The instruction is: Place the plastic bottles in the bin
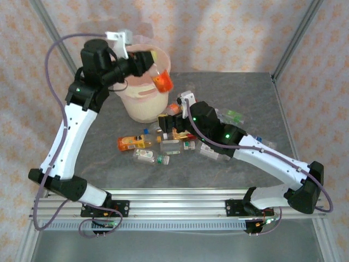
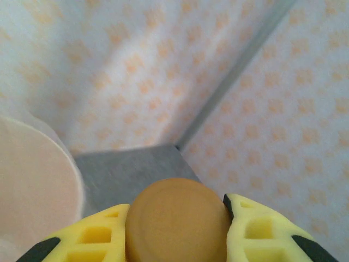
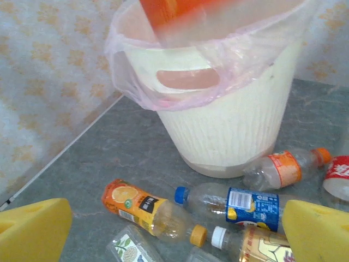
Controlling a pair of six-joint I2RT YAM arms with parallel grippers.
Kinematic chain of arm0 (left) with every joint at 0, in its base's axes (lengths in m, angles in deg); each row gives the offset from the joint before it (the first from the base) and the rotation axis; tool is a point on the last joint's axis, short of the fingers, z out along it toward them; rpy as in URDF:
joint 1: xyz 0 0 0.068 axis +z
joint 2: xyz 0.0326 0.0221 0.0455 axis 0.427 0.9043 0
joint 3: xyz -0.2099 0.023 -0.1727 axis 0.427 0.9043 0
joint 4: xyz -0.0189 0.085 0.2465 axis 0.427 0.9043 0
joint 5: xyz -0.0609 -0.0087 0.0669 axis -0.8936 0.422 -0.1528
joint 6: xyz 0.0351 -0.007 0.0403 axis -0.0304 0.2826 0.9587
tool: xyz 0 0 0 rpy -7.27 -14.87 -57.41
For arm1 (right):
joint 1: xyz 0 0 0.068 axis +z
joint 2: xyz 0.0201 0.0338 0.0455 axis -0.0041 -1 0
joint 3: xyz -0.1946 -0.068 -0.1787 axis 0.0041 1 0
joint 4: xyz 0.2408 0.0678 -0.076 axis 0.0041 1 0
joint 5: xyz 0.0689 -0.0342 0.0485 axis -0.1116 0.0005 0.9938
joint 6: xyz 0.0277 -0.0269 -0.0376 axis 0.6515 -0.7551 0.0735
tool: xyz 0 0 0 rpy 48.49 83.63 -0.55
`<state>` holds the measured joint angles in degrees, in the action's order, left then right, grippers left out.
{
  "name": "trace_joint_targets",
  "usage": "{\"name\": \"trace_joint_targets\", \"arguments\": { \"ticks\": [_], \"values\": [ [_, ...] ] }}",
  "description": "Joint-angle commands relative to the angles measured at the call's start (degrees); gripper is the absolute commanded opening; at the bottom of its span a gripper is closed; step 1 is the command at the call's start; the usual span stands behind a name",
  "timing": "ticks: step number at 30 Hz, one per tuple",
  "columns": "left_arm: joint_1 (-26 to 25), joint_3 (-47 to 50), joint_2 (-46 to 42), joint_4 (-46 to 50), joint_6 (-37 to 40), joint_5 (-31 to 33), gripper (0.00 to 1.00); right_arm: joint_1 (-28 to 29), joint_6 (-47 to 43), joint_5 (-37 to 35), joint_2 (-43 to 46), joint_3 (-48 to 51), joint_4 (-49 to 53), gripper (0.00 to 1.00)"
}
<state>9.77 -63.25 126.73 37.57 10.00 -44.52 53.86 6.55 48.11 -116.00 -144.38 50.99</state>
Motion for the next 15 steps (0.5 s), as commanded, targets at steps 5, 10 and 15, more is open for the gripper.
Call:
{"name": "trace_joint_targets", "arguments": {
  "ticks": [5, 10, 15],
  "values": [
    [4.45, -19.55, 13.36, 7.7, 6.26, 14.23, 0.2, 0.05, 3.81, -11.74, 2.33, 0.07, 3.8, 0.99],
    [8.09, -28.2, 22.96, 11.15, 5.5, 14.2, 0.2, -0.07, 7.24, -19.02, 3.75, 1.11, 6.61, 0.99],
    [8.27, -29.73, 29.0, 14.74, 7.42, 13.65, 0.19, -0.38, 11.9, -26.29, 3.86, 0.43, 11.88, 0.99]
  ]
}}
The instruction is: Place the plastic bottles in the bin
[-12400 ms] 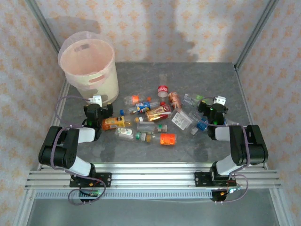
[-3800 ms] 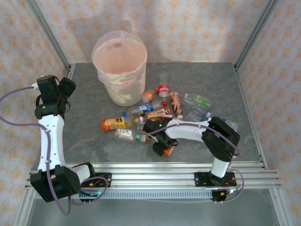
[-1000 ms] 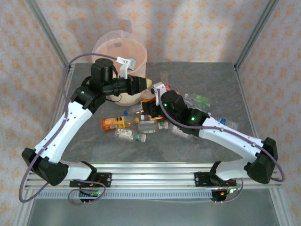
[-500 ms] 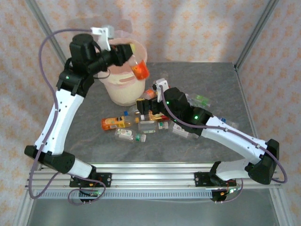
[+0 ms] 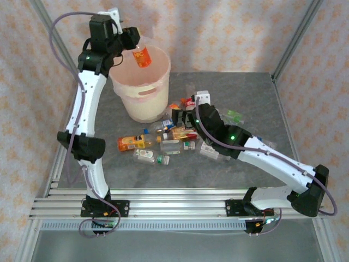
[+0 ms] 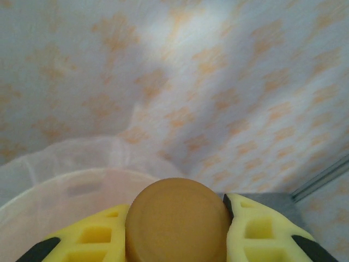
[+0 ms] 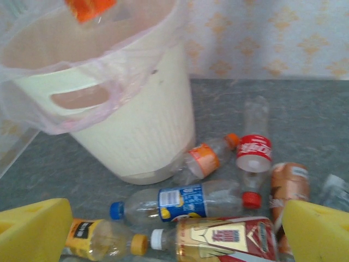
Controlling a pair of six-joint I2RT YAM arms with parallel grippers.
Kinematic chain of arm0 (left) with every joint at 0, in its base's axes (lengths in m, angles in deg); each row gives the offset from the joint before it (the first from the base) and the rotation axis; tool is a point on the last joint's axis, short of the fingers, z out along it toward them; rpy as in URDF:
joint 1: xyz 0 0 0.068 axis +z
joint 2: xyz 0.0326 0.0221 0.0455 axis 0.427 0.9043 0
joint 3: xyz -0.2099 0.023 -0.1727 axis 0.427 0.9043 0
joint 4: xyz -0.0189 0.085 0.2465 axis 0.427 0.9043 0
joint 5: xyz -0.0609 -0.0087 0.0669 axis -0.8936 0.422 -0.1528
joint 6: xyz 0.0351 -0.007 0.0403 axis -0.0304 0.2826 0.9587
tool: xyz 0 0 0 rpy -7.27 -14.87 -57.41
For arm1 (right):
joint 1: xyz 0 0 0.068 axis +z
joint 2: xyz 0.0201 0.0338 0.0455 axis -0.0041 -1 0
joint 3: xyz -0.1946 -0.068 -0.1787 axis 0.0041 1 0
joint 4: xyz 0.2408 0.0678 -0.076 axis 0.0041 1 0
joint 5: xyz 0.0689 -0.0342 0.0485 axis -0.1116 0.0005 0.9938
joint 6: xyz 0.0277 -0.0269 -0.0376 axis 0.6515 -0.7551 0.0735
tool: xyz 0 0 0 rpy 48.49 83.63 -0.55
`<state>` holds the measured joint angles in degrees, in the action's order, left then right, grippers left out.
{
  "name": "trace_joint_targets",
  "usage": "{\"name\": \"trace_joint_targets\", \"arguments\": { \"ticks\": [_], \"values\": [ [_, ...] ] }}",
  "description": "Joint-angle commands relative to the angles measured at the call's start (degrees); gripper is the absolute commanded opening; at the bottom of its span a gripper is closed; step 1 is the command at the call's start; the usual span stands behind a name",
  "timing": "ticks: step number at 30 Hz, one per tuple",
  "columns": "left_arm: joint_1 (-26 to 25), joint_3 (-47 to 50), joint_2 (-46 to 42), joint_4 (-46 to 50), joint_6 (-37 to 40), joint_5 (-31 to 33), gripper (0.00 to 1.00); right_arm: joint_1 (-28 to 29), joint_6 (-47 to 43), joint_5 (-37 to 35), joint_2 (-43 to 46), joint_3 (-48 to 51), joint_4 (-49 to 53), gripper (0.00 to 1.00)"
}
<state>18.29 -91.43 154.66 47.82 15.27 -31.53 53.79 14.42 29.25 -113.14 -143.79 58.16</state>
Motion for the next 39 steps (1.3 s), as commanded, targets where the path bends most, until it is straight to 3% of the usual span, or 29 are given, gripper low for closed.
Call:
{"name": "trace_joint_targets", "arguments": {
  "ticks": [1, 5, 11, 25, 33, 39],
  "values": [
    [-0.25, -1.07, 1.76, 5.0, 2.56, 0.53, 0.2, -0.38, 5.04, -8.61, 0.95, -0.27, 5.83, 0.99],
    [-0.23, 1.81, 3.41, 5.96, 4.48, 0.03, 0.21, -1.06, 10.24, -13.47, 0.91, -1.04, 10.92, 0.99],
    [-0.25, 3.58, 7.11, 8.79, 7.35, -1.61, 0.34, -2.33, 19.51, -21.5, 1.63, -0.5, 18.46, 0.99],
    [-0.74, 5.69, 11.85, 9.72, 9.34, -2.36, 0.4, -4.44, 25.96, -19.03, 5.09, 3.86, 21.29, 0.99],
    [-0.81, 2.34, 12.71, 10.99, 8.82, -2.19, 0.72, -4.43, 24.94, -18.92, 4.45, 3.43, 21.39, 0.99],
    [-0.78, -8.21, 13.31, 15.15, 7.44, -2.02, 0.8, -4.43, 24.3, -18.62, 3.83, 3.25, 21.39, 0.99]
  ]
}}
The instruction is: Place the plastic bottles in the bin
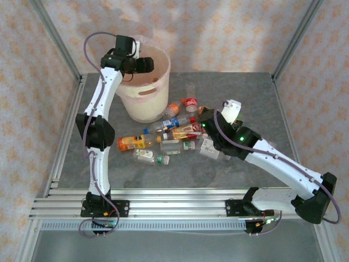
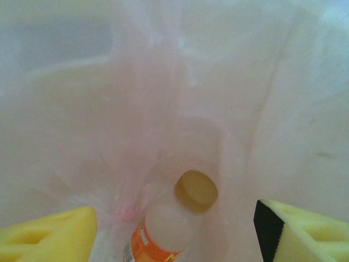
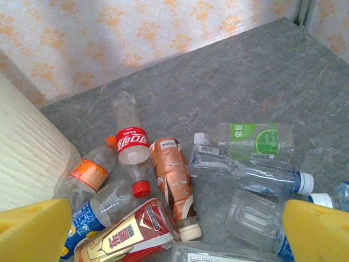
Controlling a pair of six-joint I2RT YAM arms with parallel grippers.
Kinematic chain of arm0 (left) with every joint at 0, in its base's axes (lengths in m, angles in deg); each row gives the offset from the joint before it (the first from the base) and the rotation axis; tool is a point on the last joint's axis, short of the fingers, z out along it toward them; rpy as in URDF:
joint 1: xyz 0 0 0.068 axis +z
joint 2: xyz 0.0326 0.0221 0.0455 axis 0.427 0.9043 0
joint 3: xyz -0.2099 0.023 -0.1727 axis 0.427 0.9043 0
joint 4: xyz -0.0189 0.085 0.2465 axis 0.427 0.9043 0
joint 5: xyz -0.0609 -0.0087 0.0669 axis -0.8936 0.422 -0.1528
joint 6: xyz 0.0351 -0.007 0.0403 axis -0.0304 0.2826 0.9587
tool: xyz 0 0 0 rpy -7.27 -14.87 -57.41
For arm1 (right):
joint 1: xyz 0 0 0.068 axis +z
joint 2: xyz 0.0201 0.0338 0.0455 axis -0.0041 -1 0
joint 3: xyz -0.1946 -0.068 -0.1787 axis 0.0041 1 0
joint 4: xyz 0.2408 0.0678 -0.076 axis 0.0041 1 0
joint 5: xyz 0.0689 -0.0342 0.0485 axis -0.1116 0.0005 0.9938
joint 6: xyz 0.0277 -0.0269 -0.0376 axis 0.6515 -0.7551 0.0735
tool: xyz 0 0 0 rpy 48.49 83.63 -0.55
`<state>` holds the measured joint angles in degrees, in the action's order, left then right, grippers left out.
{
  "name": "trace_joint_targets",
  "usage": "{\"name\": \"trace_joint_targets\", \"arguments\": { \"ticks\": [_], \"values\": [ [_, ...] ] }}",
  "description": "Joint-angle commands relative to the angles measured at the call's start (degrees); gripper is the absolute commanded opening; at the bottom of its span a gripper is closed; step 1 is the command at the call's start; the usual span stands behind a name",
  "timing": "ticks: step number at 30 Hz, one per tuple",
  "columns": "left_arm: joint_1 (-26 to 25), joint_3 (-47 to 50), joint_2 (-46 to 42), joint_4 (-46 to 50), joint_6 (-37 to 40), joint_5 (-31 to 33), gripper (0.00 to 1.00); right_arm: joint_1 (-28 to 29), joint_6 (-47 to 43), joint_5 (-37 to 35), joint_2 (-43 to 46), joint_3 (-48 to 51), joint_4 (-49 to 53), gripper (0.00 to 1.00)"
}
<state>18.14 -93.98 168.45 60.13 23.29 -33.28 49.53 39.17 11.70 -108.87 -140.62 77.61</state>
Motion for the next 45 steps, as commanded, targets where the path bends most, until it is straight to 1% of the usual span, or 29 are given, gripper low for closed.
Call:
{"name": "trace_joint_targets", "arguments": {
  "ticks": [1, 3, 6, 7, 10, 13, 16, 18, 21, 23, 25, 28, 30, 32, 34, 36, 39, 42, 45],
  "values": [
    [-0.66, -7.08, -0.63, 3.39, -0.92, -0.27, 0.82, -0.17, -0.53, -1.13, -0.37, -0.01, 1.92, 0.99],
    [-0.64, -9.57, -1.85, 4.29, -1.52, -0.11, 0.91, -0.21, -0.7, -1.19, -0.5, -0.09, 1.8, 0.99],
    [-0.63, -9.33, -5.83, 4.48, -2.16, 0.66, 0.98, -0.21, -0.75, -1.98, -0.41, -0.1, 2.1, 0.99],
    [-0.67, -8.89, -7.36, 4.53, -2.19, 0.91, 1.0, -0.17, -0.74, -2.18, -0.36, -0.1, 2.18, 0.99],
    [-0.68, -4.59, -13.62, 4.54, -1.02, 1.34, 1.0, -0.2, -0.7, -3.18, -0.2, -0.1, 2.61, 0.99],
    [-0.76, 5.67, -23.22, 3.26, 1.06, 1.45, 1.0, -0.17, -0.36, -3.96, -0.01, 0.15, 3.08, 0.99],
    [-1.26, 22.47, -35.01, -1.45, 2.2, 2.11, 1.0, -0.18, -0.05, -4.12, 0.23, 0.78, 3.12, 0.99],
    [-2.35, 35.24, -43.6, -6.1, 2.03, 3.92, 1.0, -0.18, 0.09, -4.1, 0.31, 1.04, 3.1, 0.99],
    [-5.25, 49.8, -54.15, -9.58, 0.51, 8.45, 1.0, -0.26, -1.42, -2.4, 0.45, 1.43, 2.21, 0.99],
    [-6.73, 56.6, -59.23, -10.03, -2.39, 10.69, 1.0, -0.27, -5.13, 1.83, 0.36, 1.57, 0.1, 0.99],
    [-7.38, 61.98, -63.81, -9.65, -5.11, 12.68, 1.0, -0.26, -9.99, 9.09, -0.26, 1.44, -1.91, 0.99],
    [-7.78, 68.79, -70.36, -8.27, -8.72, 17.95, 1.0, -0.31, -14.1, 16.42, -2.34, 0.55, -1.91, 0.99],
    [-7.77, 73.74, -75.02, -8.13, -10.36, 20.15, 1.0, -0.26, -14.77, 18.92, -4.45, -0.11, -0.7, 0.99],
    [-7.72, 77.94, -77.99, -6.82, -12.21, 20.3, 1.0, -0.26, -14.43, 19.57, -5.81, -0.57, 0.36, 0.99],
    [-7.82, 81.49, -79.31, -4.44, -15.64, 19.62, 1.0, -0.27, -13.98, 19.98, -6.79, -0.73, 0.77, 0.99],
    [-8.29, 86.58, -80.69, -3.24, -20.79, 18.39, 1.0, -0.31, -14.68, 22.0, -7.72, -1.06, 0.37, 0.99],
    [-9.14, 94.22, -84.19, -3.09, -31.37, 18.18, 1.0, -0.26, -16.04, 25.63, -9.51, -1.62, -0.05, 0.99],
    [-10.44, 101.4, -88.37, -4.36, -42.23, 18.54, 1.0, -0.22, -16.32, 26.38, -11.3, -2.35, 0.87, 0.99],
    [-13.56, 107.16, -91.37, -7.33, -51.2, 20.38, 1.0, -0.19, -16.56, 26.29, -12.18, -2.25, 0.89, 0.99]
  ]
}}
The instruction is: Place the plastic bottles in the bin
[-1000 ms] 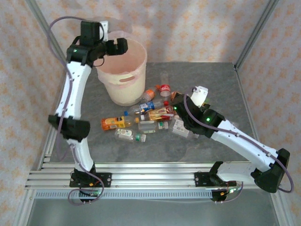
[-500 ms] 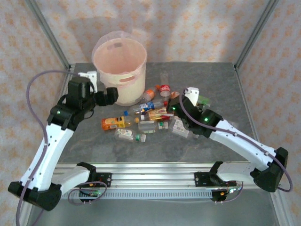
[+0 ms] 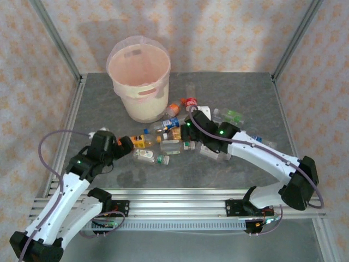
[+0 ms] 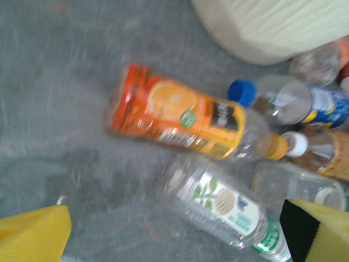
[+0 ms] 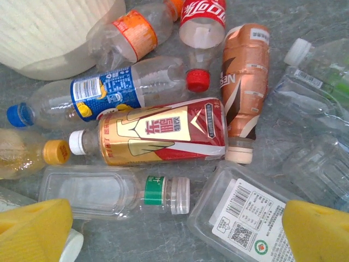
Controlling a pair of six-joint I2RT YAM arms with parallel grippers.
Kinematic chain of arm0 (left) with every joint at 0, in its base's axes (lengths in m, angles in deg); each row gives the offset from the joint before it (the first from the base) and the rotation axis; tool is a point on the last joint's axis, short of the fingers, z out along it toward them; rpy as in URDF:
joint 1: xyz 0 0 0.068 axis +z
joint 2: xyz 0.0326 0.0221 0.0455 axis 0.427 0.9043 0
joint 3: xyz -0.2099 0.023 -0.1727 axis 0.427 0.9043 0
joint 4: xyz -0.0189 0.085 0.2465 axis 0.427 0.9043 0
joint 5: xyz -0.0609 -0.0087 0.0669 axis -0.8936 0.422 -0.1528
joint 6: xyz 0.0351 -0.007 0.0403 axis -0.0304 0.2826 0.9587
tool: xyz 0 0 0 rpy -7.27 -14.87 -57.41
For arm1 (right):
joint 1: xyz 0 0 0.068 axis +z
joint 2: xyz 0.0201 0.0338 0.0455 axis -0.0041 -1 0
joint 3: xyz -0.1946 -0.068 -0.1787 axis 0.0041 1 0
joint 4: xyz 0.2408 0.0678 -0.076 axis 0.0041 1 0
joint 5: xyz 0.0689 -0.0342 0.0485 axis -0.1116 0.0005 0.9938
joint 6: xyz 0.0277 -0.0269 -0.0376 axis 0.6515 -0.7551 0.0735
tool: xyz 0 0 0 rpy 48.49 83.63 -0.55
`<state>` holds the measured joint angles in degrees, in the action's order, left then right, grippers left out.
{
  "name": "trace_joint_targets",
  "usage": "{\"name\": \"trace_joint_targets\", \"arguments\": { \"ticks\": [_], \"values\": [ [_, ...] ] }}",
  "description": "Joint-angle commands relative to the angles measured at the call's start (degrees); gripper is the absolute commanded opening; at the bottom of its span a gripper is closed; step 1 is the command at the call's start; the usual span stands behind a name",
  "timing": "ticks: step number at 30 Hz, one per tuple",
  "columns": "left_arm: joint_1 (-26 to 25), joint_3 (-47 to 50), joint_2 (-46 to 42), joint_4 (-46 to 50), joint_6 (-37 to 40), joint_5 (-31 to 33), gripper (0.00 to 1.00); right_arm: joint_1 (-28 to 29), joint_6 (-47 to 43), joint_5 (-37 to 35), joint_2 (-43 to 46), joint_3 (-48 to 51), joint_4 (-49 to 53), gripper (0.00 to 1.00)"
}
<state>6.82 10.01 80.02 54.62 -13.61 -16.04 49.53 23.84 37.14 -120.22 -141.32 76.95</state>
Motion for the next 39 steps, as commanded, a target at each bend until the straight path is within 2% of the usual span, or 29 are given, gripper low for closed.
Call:
{"name": "trace_joint_targets", "arguments": {
  "ticks": [1, 7, 11, 16, 22, 27, 36, 39],
  "values": [
    [-3.36, 4.16, -3.35, -2.31, -16.45, 4.37, 1.0, -0.18, -1.27, 0.85, -1.06, -1.51, 1.36, 0.99],
    [-9.52, 8.44, -1.31, -7.58, -28.8, 9.58, 1.0, -0.19, -2.05, 0.75, -2.0, -1.42, 1.27, 0.99],
    [-15.02, 7.98, 5.71, -11.71, -33.87, 13.72, 1.0, -0.26, -2.29, -0.86, -2.73, -1.45, 1.71, 0.99],
    [-18.68, 3.44, 14.63, -11.22, -37.73, 18.12, 1.0, -0.26, -2.7, -1.61, -2.84, -0.95, 1.9, 0.99],
    [-19.25, 0.92, 22.64, -14.29, -39.7, 18.06, 1.0, -0.26, -2.89, -2.73, -1.94, 0.4, 1.73, 0.99],
    [-19.29, -1.99, 27.84, -13.27, -40.27, 17.74, 1.0, -0.26, -2.77, -4.04, -0.48, 1.64, 1.26, 0.99],
    [-19.25, -2.84, 35.61, -15.59, -40.71, 14.68, 1.0, -0.26, -2.69, -5.14, 0.49, 1.57, 2.45, 0.99],
    [-19.25, -3.1, 37.79, -15.76, -40.7, 13.85, 0.97, -0.27, -2.67, -5.44, 0.61, 1.41, 2.7, 0.99]
  ]
}}
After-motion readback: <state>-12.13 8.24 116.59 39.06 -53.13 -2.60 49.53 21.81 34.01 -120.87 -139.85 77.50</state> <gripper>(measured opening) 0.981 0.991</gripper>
